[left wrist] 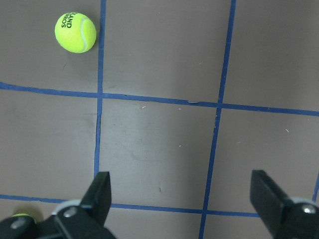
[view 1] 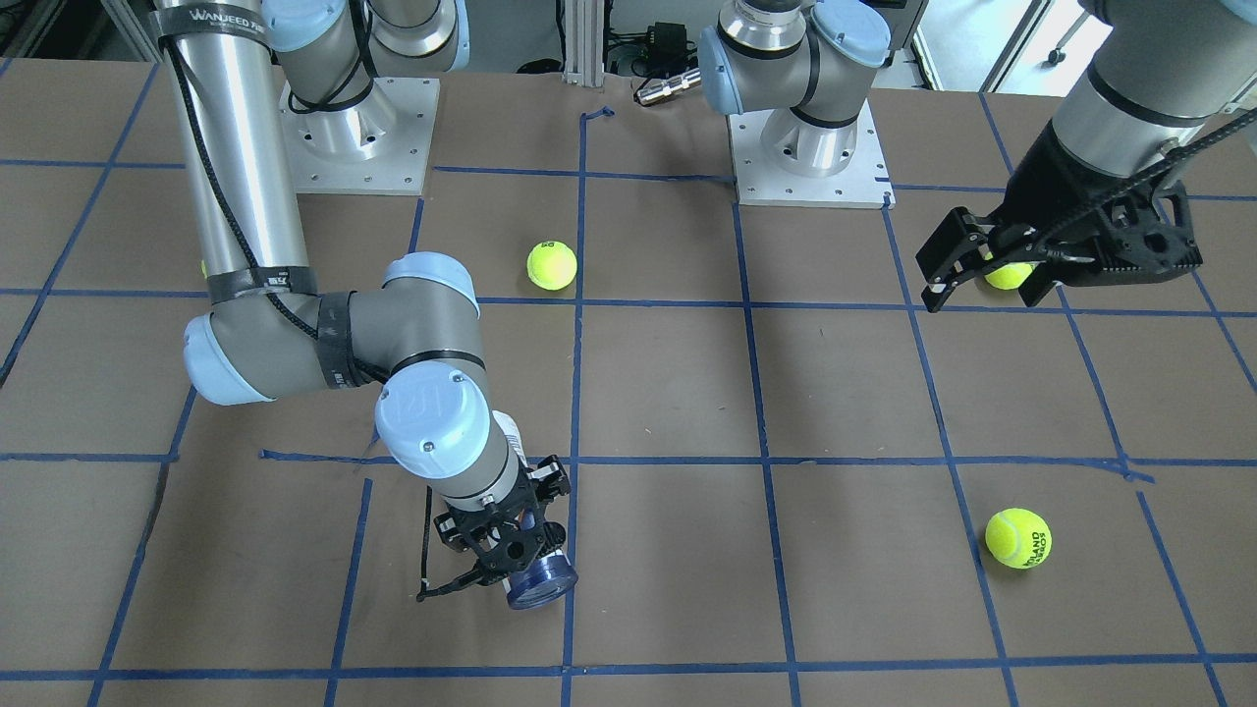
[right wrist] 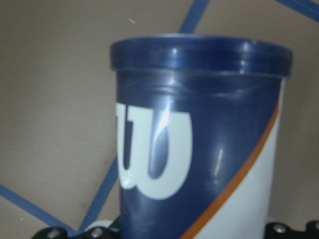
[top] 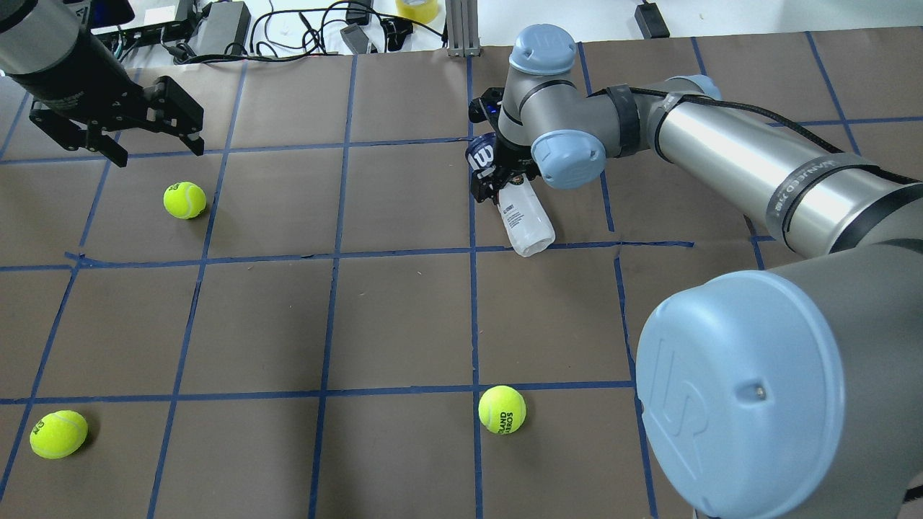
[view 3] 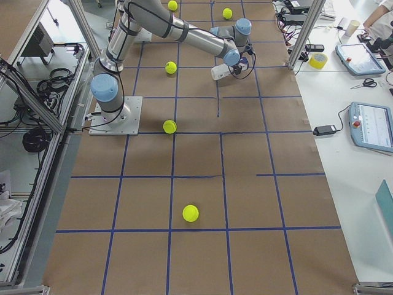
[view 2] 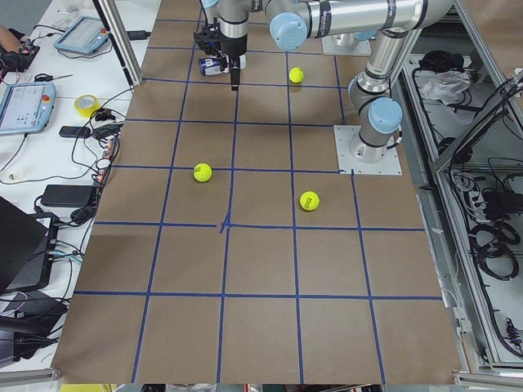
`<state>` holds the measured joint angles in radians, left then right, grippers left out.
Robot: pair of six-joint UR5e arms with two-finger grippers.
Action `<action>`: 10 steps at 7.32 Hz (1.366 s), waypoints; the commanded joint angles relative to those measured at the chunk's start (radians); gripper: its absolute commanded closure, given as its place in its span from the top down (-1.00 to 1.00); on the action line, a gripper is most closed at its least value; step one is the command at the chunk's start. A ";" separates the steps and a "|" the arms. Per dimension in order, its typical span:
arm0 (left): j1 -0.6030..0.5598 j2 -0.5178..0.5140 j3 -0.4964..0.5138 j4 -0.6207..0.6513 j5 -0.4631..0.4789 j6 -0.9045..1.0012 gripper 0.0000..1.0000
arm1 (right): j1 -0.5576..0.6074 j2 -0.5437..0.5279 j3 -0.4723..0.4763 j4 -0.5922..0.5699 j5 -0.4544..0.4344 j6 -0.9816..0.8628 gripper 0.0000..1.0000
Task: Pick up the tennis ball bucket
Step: 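Carry the can with the right gripper toward the table center, tilting it, then lower the can with the right gripper and lay it on its side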
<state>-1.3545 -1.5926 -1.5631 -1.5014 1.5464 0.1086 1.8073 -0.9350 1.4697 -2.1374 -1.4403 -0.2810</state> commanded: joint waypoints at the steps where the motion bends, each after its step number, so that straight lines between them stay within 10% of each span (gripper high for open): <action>1: 0.000 -0.004 0.002 0.006 0.004 0.000 1.00 | 0.102 -0.016 0.000 -0.074 -0.014 -0.134 0.04; 10: 0.029 -0.007 0.002 0.059 -0.005 -0.004 1.00 | 0.299 -0.007 0.031 -0.176 -0.175 -0.751 -0.17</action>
<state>-1.3260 -1.6012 -1.5615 -1.4430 1.5402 0.1074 2.1016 -0.9439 1.4979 -2.3143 -1.6103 -0.9905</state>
